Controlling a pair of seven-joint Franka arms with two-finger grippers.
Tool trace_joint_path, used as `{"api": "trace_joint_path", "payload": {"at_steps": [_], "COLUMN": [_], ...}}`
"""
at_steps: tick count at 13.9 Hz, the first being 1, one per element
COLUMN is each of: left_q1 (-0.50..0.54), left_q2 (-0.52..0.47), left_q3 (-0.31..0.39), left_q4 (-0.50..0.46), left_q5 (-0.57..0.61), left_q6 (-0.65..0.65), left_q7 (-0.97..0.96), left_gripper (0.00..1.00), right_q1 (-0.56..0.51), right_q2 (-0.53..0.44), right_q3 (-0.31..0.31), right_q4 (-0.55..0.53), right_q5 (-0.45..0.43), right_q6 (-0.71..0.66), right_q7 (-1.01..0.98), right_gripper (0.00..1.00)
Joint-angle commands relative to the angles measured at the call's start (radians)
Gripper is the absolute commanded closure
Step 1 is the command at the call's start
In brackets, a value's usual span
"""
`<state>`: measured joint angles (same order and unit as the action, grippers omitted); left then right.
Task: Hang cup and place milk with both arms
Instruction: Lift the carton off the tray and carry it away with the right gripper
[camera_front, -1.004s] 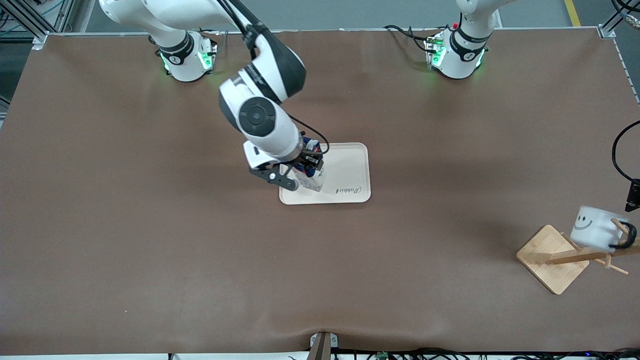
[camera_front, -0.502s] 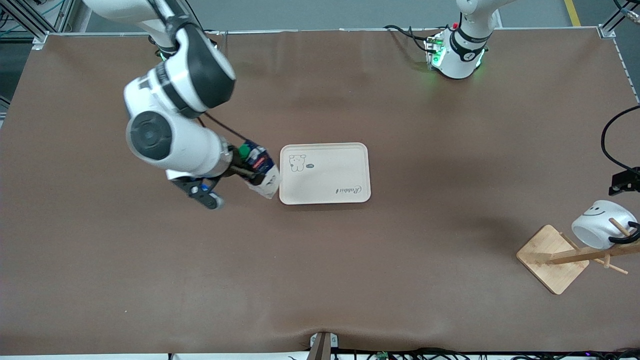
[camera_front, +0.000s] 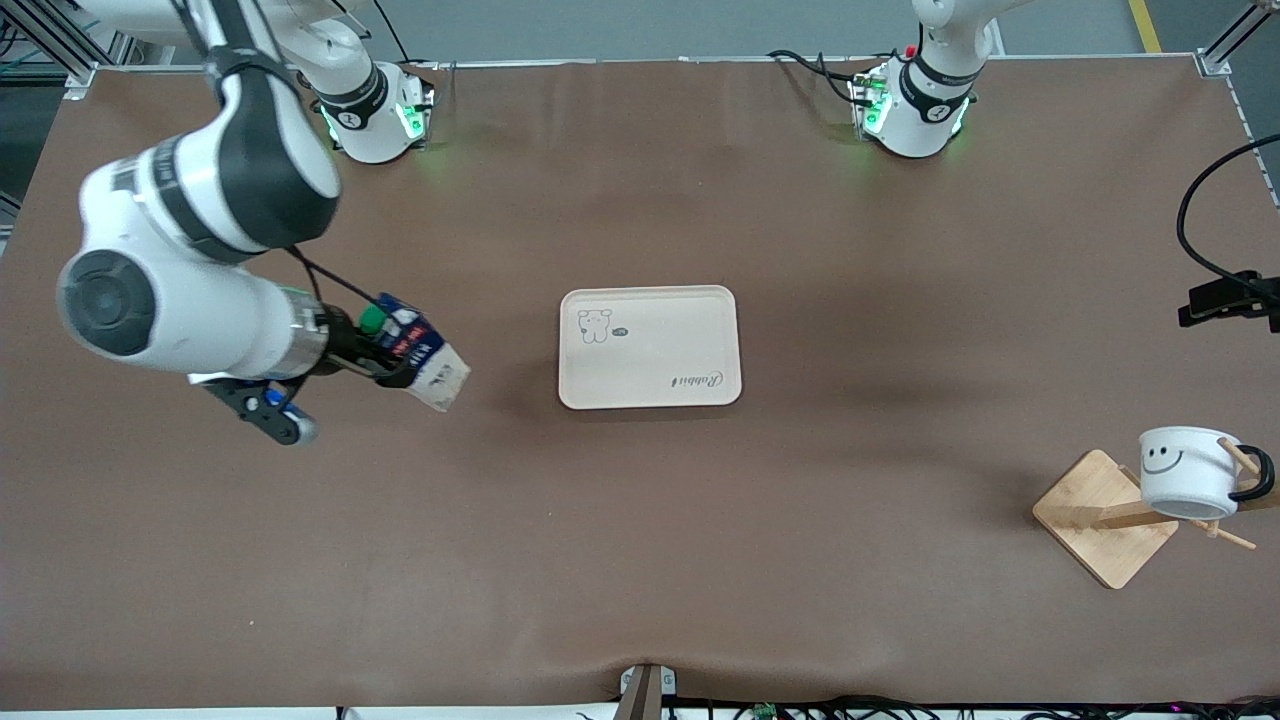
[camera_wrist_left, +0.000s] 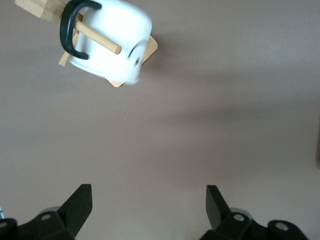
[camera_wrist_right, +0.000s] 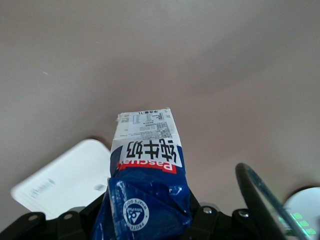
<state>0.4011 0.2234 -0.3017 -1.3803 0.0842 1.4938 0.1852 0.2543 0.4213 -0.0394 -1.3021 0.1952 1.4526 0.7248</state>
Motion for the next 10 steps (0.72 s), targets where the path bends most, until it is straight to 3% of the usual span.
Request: {"api": "trace_joint_path", "payload": {"at_steps": [1,5,8,10], "left_q1": [0.004,0.001,0.001,-0.004], "left_q2": [-0.019,-0.021,-0.019,-0.018], "left_q3": [-0.010,-0.037,-0.039,-0.046], "left_q4": [-0.006,-0.006,-0.005,-0.005], "left_q5": [-0.014,0.000,0.002,0.002], "left_q6": [-0.017,-0.020,-0.021,-0.021], "left_q7": [-0.018,-0.065,-0.078,-0.107], "left_gripper": [0.00,0.00,0.00,0.00], "right_q1": [-0.111,-0.194,-0.253,-0.311], "right_q2": [-0.015,-0.061,-0.130,-0.168], "right_q3": [0.010,0.013,0.012,0.013], "right_q4": [-0.038,-0.152,-0.320,-0.460], "right_q5": [-0.019,-0.195,-0.210,-0.227], "right_q6": [-0.055,0.046,0.112,0.272], "right_q7": [-0.308,-0.428,-0.527,-0.661], "right_gripper": [1.00,1.00,1.00,1.00]}}
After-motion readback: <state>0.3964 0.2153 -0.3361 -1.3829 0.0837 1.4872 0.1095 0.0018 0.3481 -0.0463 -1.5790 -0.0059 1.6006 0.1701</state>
